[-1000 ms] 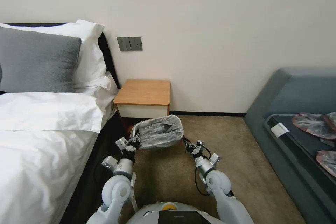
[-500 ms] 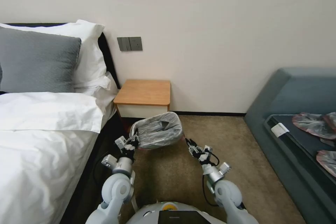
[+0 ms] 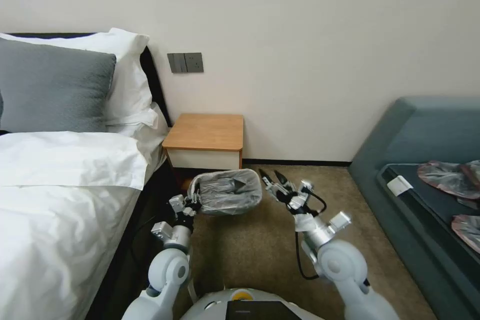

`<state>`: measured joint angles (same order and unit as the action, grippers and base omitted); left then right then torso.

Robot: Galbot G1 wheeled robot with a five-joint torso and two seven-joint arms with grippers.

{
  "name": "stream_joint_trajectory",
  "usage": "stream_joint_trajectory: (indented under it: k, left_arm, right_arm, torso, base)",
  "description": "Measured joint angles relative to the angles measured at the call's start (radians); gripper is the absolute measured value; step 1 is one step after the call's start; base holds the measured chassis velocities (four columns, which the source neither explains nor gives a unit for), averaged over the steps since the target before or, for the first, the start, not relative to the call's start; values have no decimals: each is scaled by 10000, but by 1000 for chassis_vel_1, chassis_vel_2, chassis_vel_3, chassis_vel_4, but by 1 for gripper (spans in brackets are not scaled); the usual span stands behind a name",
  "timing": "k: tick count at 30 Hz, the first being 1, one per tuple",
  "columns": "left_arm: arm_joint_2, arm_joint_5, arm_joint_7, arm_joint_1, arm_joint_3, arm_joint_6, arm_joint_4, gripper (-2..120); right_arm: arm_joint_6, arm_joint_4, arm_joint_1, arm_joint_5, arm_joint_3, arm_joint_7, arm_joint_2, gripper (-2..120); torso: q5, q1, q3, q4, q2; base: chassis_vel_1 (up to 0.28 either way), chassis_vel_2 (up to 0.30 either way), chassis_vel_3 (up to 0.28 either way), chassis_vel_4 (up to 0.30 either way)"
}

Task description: Pick up the garbage bag from the table and place it over the trash can.

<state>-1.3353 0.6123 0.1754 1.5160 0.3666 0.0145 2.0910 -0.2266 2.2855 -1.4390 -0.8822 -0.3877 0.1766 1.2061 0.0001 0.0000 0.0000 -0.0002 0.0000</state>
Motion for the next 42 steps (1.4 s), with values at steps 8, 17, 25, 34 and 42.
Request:
stream_joint_trajectory:
  k: [8,17,25,34,42]
  left_arm:
    - [330,-646,-402,-59,-58,36,-133,7]
    - [506,-1047,-853,-16,10,182,-107,7]
    - [574,-1401,-1108,-38,19,216,-52,7]
    - [451,-1405,-1136,-1,6,251,124,7]
    - [458,-1427,-1475,153,47,125,353,7]
  right_arm:
    - [-386,-1243,3642,1689,3213,84,-2476,84]
    - [-1415,-1563,6070,2375,5854,153,-3983,53]
    - [-2498,-1807,7931,2238,7185,305,-4401,21]
    - [-3663,-2158,8520,1736,7891,-589,-4095,0]
    - [-4629,-2410,8815,829,8323,-2125,-3440,0]
  torso:
    - [-2,0,1,5,0]
    - [-1,0,1,2,-1]
    - [-2,0,0,3,-1]
    - [-1,0,0,1,-1]
    - [0,0,0,3,-1]
  base:
    - [0,0,0,0]
    - [0,0,0,0]
    - [0,0,0,0]
    - [0,0,0,0]
    - [0,0,0,0]
